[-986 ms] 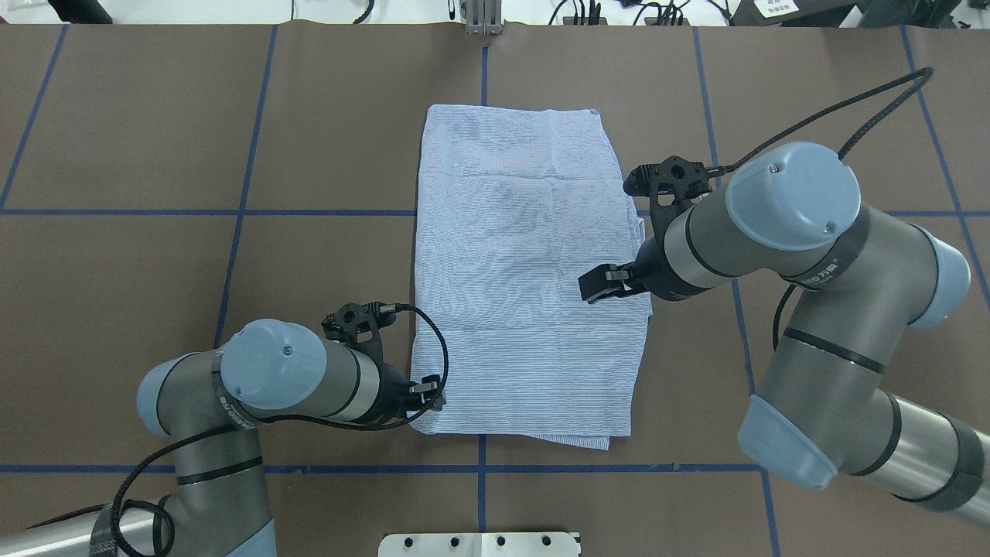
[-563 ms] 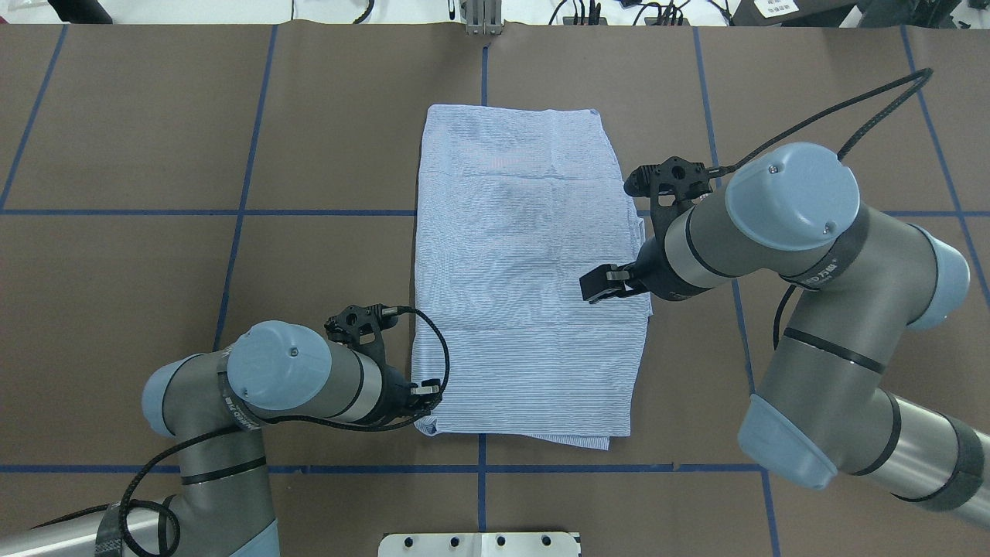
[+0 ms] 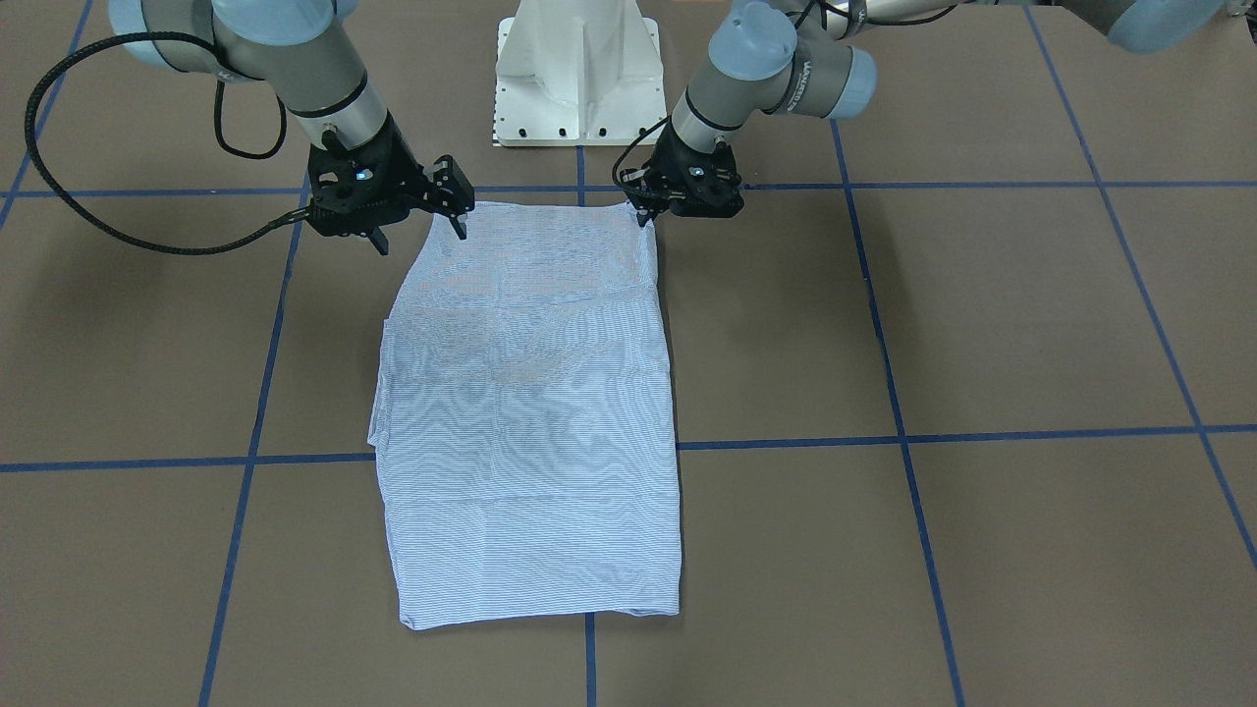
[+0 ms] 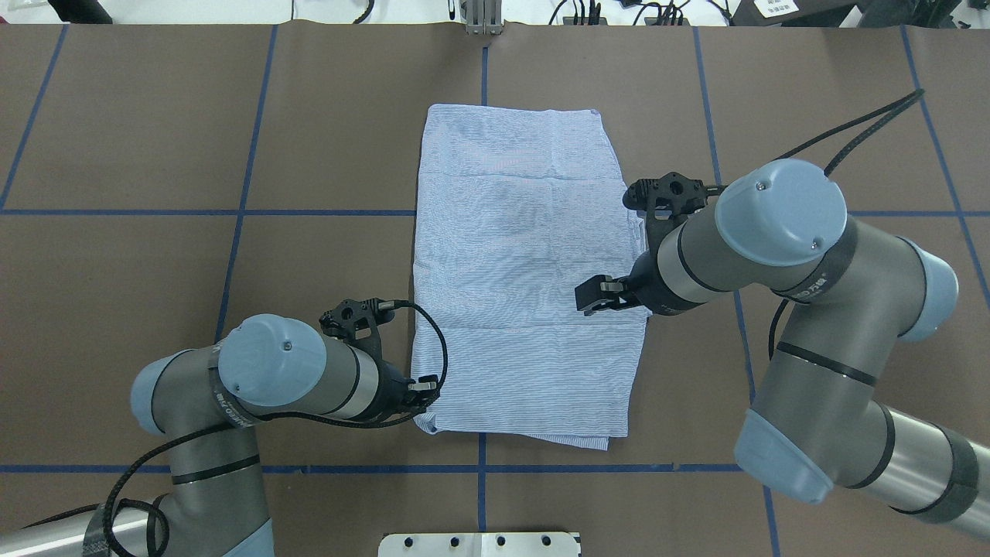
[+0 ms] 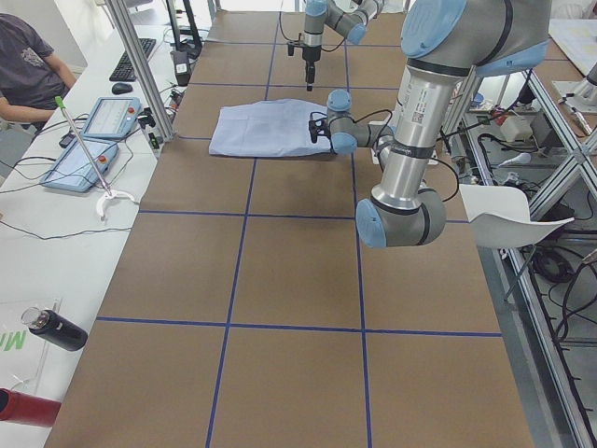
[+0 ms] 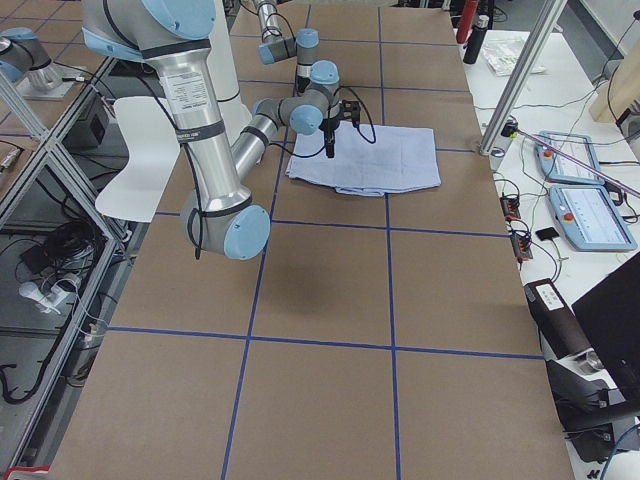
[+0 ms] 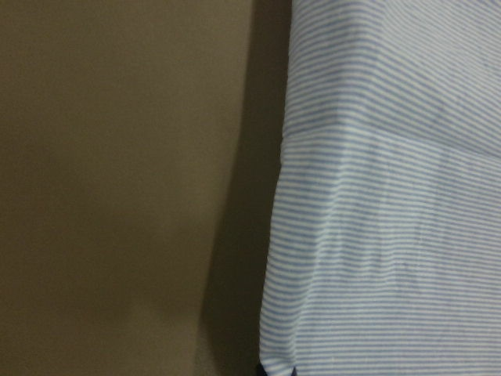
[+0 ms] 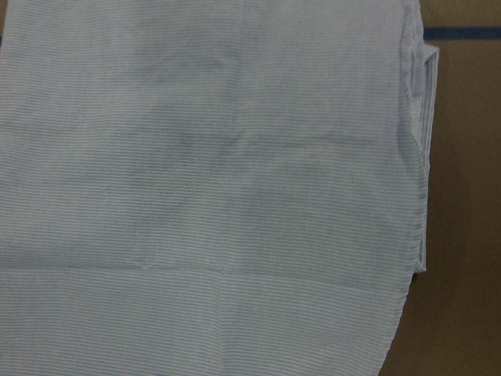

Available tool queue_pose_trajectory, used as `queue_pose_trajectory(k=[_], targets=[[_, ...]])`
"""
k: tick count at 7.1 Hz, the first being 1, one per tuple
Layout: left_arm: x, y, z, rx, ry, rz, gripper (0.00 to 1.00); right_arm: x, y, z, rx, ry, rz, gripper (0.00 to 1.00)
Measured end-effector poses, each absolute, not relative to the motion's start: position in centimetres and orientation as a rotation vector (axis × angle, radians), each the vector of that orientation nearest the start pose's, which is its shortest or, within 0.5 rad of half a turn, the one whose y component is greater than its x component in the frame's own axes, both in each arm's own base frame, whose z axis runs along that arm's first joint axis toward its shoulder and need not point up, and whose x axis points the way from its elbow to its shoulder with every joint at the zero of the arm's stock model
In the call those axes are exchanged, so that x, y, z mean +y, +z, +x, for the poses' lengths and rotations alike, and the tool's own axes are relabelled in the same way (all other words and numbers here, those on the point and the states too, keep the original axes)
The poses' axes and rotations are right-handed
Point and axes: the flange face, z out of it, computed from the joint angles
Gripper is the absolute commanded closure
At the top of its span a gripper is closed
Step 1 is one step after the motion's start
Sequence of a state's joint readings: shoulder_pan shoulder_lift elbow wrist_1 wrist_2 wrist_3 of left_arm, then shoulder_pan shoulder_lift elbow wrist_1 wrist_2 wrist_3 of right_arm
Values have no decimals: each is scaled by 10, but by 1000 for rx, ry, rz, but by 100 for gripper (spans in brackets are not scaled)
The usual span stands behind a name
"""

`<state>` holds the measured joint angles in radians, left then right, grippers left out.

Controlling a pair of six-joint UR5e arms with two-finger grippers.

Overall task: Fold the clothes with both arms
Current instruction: 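Move both grippers to the shirt's corners nearest the robot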

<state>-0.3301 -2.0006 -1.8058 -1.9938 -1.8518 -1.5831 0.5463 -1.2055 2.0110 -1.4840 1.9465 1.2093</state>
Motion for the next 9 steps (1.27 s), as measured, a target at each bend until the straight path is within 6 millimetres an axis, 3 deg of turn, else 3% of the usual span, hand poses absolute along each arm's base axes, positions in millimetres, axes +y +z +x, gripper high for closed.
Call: queue_pose_trajectory(k=[5, 7, 9], targets=[[-299, 259, 546, 1102, -155, -81, 100, -279, 281, -496, -866, 414, -167, 0], [-299, 258, 547, 1101, -154, -82, 100, -264, 291, -507, -836, 538, -200, 0], [-299, 258, 547, 1101, -155, -81, 100, -262, 297, -514, -819, 575, -211, 0]])
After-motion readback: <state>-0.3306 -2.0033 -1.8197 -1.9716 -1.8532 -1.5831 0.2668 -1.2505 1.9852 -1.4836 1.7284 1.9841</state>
